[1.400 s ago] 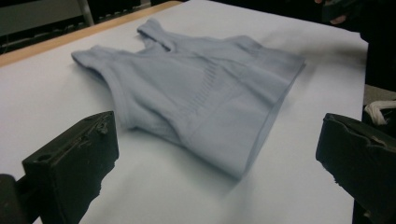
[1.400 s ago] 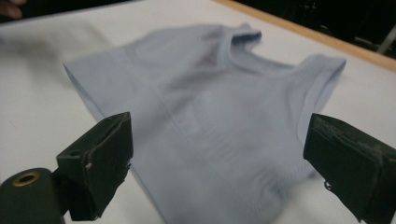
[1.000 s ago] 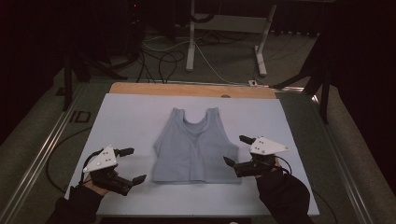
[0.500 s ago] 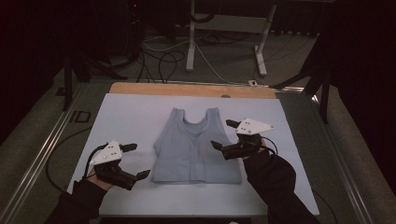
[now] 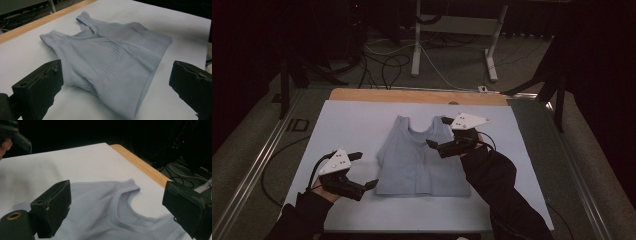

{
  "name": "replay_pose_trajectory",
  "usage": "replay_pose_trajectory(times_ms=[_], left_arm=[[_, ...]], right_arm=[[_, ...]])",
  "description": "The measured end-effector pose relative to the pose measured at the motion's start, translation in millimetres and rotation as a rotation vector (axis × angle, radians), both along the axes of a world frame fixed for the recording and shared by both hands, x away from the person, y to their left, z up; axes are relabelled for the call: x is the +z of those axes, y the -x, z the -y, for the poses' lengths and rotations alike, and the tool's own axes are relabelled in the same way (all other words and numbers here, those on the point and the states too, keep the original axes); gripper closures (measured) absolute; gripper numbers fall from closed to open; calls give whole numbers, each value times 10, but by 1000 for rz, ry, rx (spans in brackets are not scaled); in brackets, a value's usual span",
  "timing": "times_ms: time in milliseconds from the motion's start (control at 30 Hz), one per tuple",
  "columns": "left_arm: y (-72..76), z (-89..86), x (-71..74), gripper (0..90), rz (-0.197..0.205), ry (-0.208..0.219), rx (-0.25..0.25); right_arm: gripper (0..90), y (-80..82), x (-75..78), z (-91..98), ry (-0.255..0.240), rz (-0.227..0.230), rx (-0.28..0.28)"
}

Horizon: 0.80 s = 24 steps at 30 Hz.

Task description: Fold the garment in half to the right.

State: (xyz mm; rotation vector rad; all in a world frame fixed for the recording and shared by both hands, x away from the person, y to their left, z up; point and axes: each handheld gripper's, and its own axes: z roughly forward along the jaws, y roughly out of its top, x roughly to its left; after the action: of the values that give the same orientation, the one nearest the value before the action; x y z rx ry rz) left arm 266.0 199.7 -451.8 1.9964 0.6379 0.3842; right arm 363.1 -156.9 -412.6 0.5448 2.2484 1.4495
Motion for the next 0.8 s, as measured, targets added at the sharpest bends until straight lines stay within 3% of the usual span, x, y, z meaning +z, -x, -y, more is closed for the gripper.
replay_pose_trajectory(times_ms=[100, 233, 400, 633, 800], left_arm=[[-18, 44, -21, 3, -13, -8, 17], [-35, 116, -67, 3, -29, -16, 46], [-44, 173, -117, 4, -50, -16, 74], [-61, 297, -241, 4, -77, -59, 138], [-85, 327, -294, 4, -107, -63, 154]], right_arm=[[84, -65, -5, -69, 6, 2, 15], [84, -166, -30, -147, -22, -29, 46], [84, -292, -71, -281, -2, -37, 53], [84, -435, -104, -499, 16, -38, 71], [85, -540, -154, -660, 18, -54, 82]])
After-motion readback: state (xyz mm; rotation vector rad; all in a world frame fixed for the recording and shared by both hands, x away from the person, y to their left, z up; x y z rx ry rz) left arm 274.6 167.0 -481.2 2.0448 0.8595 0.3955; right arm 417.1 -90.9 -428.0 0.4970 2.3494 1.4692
